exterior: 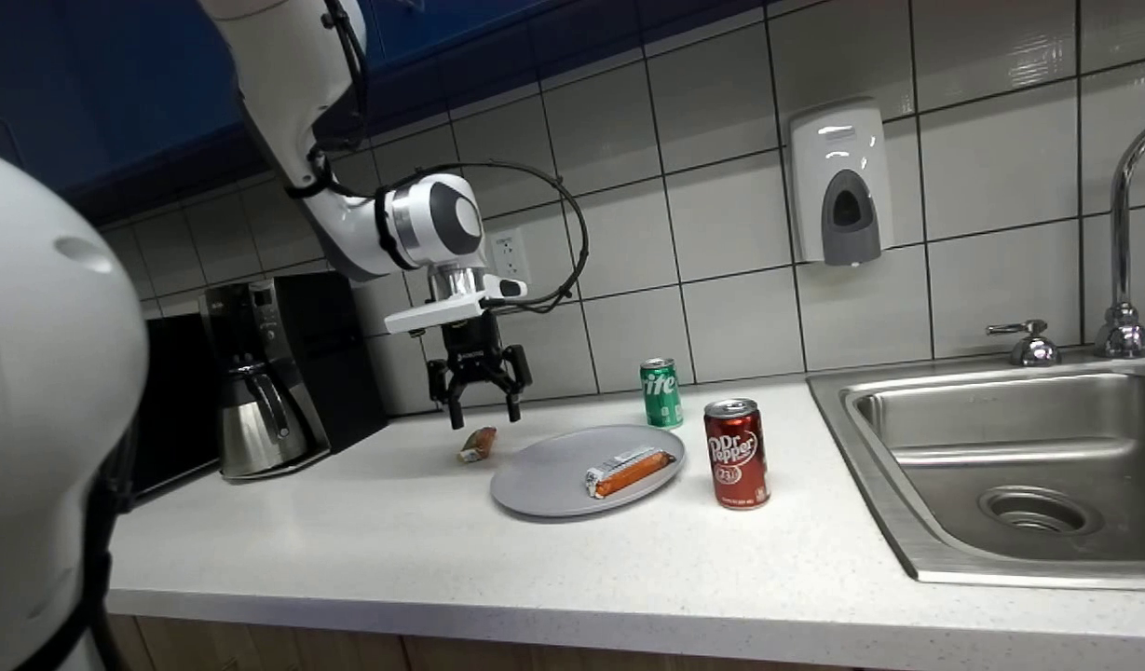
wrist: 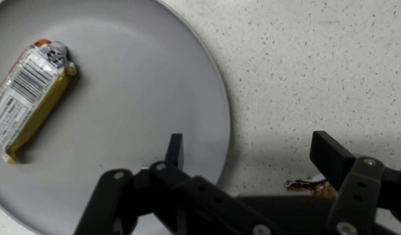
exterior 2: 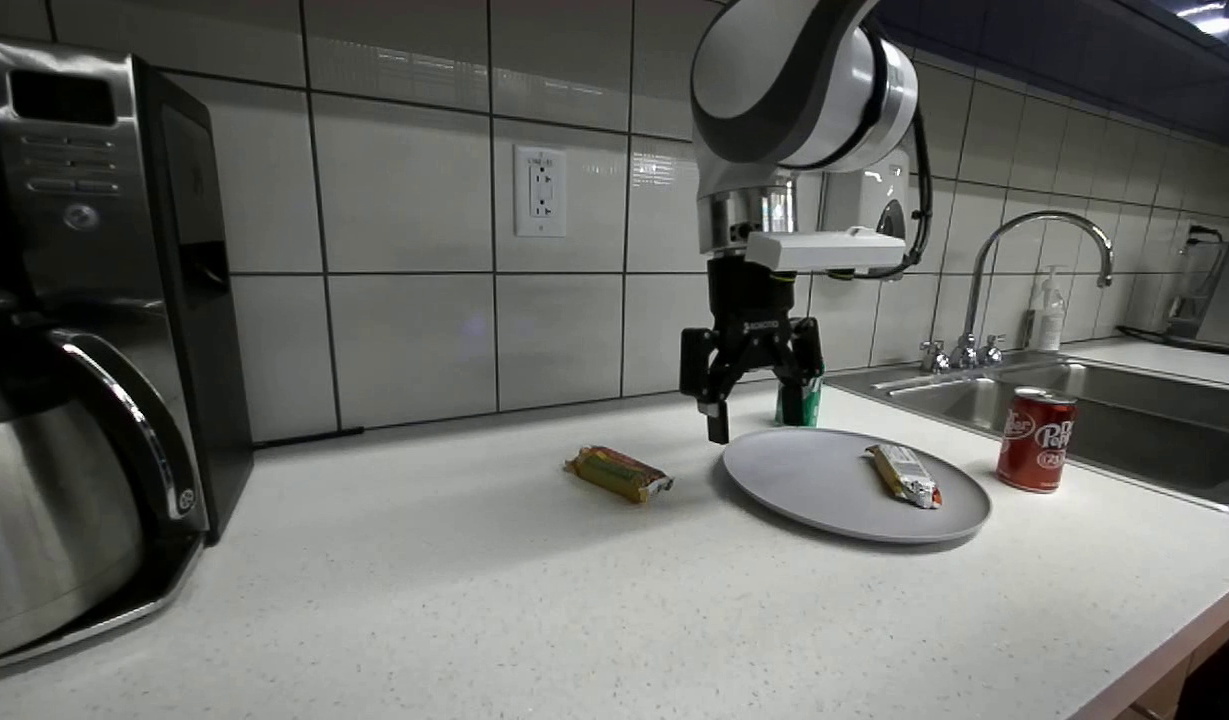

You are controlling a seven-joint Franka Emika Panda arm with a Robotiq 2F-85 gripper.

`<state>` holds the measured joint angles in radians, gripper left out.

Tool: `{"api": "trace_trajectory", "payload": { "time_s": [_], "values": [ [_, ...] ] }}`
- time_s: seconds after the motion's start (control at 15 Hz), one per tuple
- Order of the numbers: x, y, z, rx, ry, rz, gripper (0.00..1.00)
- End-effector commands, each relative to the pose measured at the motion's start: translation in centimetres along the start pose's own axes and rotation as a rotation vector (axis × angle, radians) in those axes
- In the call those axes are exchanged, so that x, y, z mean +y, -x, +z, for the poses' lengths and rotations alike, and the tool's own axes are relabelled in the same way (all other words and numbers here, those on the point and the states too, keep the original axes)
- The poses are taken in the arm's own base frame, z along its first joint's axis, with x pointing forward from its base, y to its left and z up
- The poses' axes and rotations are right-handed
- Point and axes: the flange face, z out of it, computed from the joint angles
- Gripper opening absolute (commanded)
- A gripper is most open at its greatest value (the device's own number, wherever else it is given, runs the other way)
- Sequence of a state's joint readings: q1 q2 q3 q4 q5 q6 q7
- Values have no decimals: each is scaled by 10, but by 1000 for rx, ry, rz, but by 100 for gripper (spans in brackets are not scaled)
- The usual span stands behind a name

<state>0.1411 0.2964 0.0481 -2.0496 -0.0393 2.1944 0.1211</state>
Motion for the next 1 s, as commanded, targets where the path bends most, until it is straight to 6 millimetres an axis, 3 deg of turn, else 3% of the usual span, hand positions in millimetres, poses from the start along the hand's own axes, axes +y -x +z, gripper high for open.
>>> {"api": "trace_trajectory", "payload": {
  "time_s": [0.0, 0.47, 0.93],
  "values": [
    [30, 31, -3, 23, -43, 98, 100],
    [78, 62, 4, 63, -79, 260, 100],
    [117, 79, 14, 89, -93, 434, 100]
  ]
}}
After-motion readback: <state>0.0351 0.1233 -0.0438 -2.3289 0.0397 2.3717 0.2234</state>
